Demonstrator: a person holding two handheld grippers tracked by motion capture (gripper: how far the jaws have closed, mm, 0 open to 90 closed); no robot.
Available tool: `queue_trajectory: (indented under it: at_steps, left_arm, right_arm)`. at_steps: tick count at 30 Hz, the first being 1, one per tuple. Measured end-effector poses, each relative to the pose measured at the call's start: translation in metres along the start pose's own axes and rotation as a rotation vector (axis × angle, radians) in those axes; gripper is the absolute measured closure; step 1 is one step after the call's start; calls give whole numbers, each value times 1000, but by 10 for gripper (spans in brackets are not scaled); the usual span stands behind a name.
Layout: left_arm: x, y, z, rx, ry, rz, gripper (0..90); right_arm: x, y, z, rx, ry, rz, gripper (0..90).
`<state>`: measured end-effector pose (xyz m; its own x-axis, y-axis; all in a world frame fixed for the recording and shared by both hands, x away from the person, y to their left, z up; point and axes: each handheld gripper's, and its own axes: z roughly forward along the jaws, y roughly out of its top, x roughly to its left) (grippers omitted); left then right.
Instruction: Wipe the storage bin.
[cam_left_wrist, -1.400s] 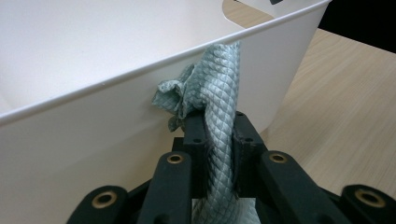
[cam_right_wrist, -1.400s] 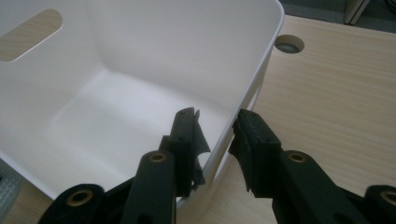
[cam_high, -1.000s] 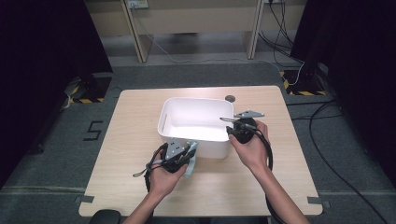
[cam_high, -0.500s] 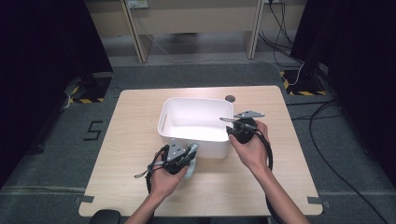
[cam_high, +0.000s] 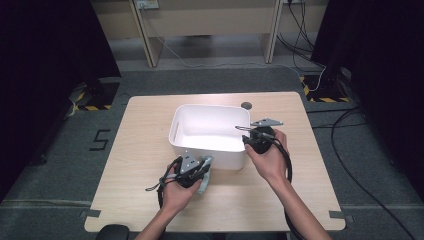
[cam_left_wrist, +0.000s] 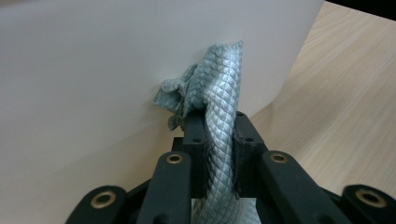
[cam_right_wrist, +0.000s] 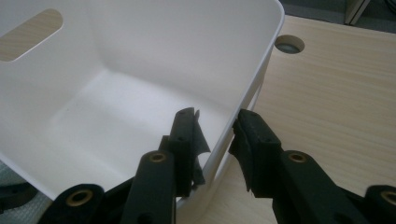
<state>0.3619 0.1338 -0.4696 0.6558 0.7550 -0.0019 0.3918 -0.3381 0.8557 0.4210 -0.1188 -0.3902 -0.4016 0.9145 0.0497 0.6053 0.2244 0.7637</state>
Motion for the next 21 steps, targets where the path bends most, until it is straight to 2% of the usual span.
queue_trajectory:
  at_steps: [21]
  left_arm:
    - [1, -13, 11, 49, 1, 0, 788]
  right_arm:
    - [0, 0, 0, -1, 2, 2, 689]
